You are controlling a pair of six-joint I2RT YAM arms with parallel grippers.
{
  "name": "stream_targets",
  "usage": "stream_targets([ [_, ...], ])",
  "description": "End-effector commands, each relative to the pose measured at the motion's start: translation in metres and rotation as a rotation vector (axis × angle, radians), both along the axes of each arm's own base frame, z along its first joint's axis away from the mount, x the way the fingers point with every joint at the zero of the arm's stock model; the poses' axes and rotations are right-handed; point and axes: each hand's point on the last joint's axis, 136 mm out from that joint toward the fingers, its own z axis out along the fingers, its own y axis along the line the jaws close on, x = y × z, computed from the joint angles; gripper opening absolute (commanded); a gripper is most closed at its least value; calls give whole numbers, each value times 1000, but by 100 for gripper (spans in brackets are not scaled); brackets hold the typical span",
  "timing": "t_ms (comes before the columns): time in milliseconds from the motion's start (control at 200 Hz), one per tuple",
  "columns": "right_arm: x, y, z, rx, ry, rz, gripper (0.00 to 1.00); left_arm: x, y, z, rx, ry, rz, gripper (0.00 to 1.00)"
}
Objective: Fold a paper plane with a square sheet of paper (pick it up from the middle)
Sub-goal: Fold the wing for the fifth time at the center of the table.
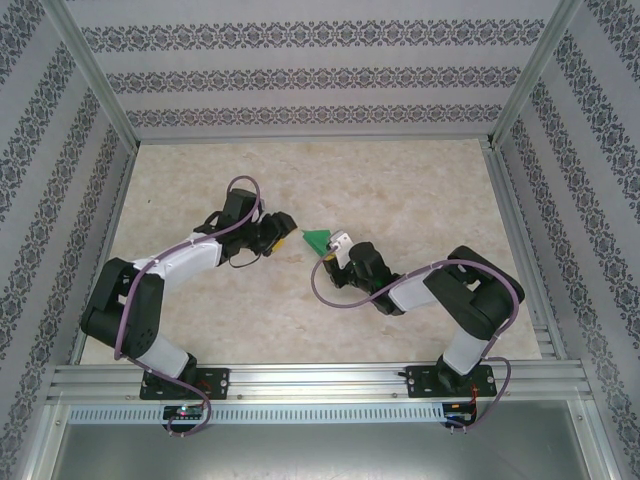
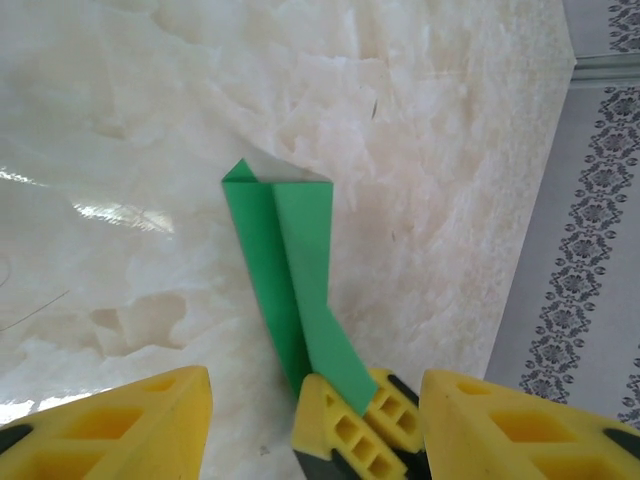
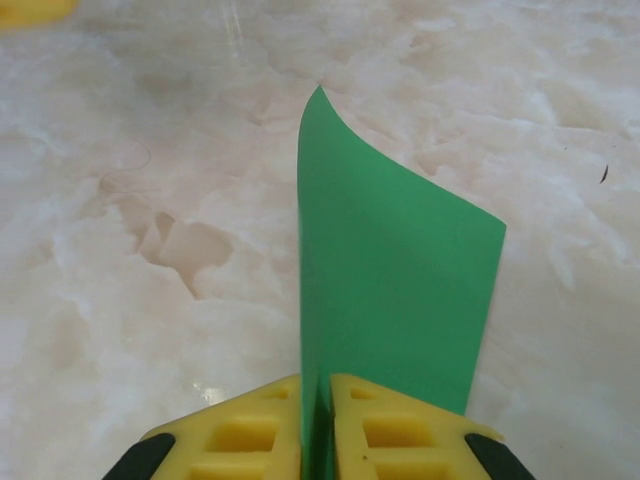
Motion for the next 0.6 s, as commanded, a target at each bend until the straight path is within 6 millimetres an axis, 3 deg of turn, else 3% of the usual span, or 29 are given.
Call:
stream_targets([
  [0, -4, 8, 9, 138, 69, 15, 15, -4, -1, -2, -11, -43, -41, 58],
  [290, 0, 5, 1, 264, 233, -12, 14, -17, -17, -14, -26, -78, -125, 57],
  [594, 5, -1, -5, 305, 365, -52, 11, -19, -47, -22, -83, -95, -206, 54],
])
